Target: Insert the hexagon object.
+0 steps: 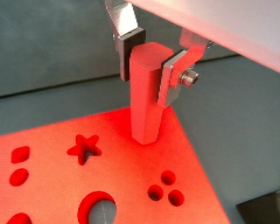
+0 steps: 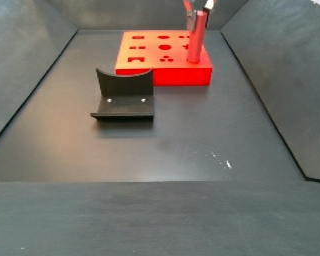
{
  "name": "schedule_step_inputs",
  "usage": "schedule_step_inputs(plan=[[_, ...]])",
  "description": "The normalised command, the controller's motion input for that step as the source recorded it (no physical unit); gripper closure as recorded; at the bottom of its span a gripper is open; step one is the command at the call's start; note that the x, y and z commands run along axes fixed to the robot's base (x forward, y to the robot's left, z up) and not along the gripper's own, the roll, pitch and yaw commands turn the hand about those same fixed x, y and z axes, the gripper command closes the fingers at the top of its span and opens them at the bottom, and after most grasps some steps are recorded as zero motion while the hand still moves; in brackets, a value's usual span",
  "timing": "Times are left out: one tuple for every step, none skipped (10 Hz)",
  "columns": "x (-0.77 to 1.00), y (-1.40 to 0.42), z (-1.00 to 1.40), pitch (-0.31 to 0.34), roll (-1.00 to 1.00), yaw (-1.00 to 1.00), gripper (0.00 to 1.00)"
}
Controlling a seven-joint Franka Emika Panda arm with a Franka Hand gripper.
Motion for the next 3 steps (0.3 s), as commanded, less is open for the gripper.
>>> schedule_step_inputs(plan=[[0.00, 0.00, -0.51, -0.063, 0.22, -0.09, 1.00], [0.00, 0.00, -0.08, 0.004, 0.13, -0.01, 1.00], [0.00, 0.00, 0.00, 0.000, 0.00, 0.00, 1.00]])
